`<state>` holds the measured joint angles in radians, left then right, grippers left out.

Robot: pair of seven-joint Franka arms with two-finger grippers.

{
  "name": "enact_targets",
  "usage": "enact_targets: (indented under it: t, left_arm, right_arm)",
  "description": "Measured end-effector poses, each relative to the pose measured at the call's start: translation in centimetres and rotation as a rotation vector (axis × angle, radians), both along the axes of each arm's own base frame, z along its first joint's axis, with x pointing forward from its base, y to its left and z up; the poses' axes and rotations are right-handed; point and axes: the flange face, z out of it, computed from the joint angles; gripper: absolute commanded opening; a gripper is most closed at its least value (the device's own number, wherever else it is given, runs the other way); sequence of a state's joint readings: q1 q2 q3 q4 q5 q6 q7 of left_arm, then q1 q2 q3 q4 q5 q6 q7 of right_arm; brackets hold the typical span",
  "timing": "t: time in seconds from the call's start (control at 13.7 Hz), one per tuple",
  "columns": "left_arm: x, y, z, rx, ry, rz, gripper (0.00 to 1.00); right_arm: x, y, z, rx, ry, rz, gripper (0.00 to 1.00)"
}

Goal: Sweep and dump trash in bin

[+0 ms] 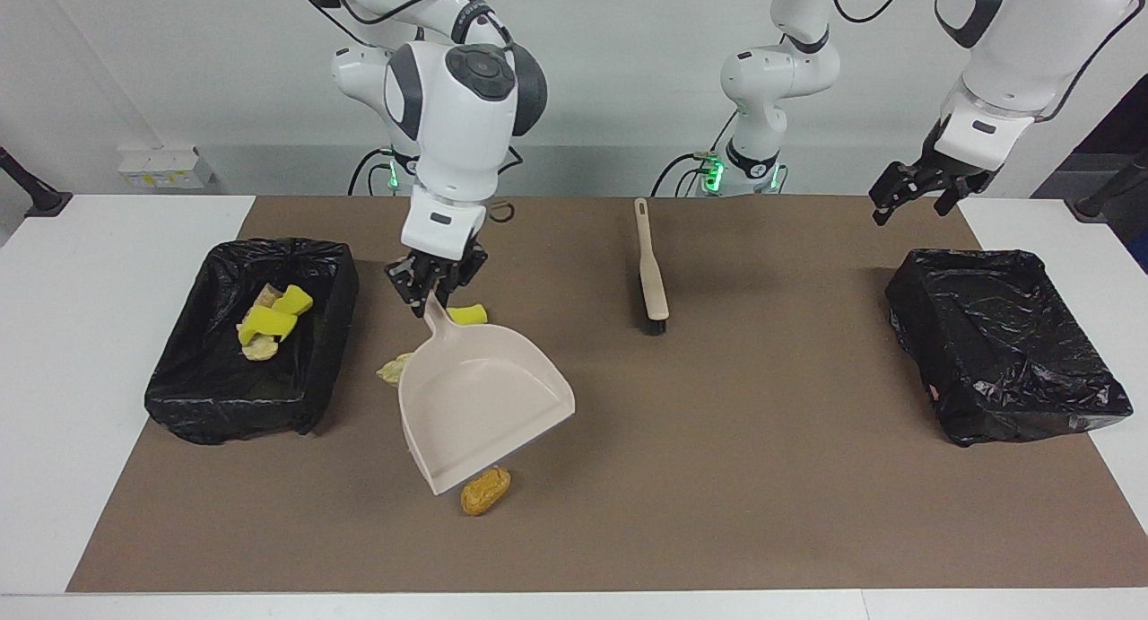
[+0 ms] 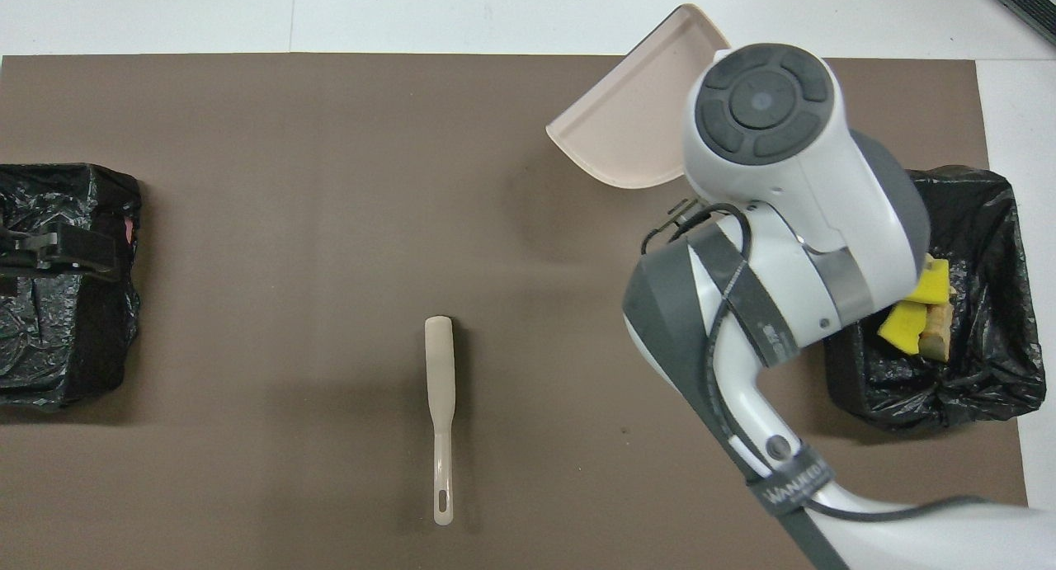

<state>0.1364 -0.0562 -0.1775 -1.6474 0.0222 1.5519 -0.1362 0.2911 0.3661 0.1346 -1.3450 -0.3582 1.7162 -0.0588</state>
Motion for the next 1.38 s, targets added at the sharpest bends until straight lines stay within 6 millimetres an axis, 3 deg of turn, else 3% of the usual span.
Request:
enact_targets:
  t: [0.22,0.58,0.95,1.38]
  left_arm:
    - [0.0,-0.5,0.0,0.000,-0.001,-0.009,1.00]
    - [-0.1,-0.8,0.1,-0.004,-0.001,-0.017,1.00]
    - [-0.2,-0.4,0.3,-0.006,-0.005,-0.012,1.00]
    - [-0.2,-0.6,0.4,-0.002,-0.006,-0.013,1.00]
  right_arm:
    - [2.6,3.8,-2.8,0.130,-0.015,-0.221,0.00]
    - [3.4,11.8,-8.6,0.245,-0.036,-0.414,0.00]
    - [1.6,19.6,-13.9,0.359,-0.008,-0.465,0.00]
    - [-0.3,24.5,-18.1,0.436,0.028,-0.474,0.00]
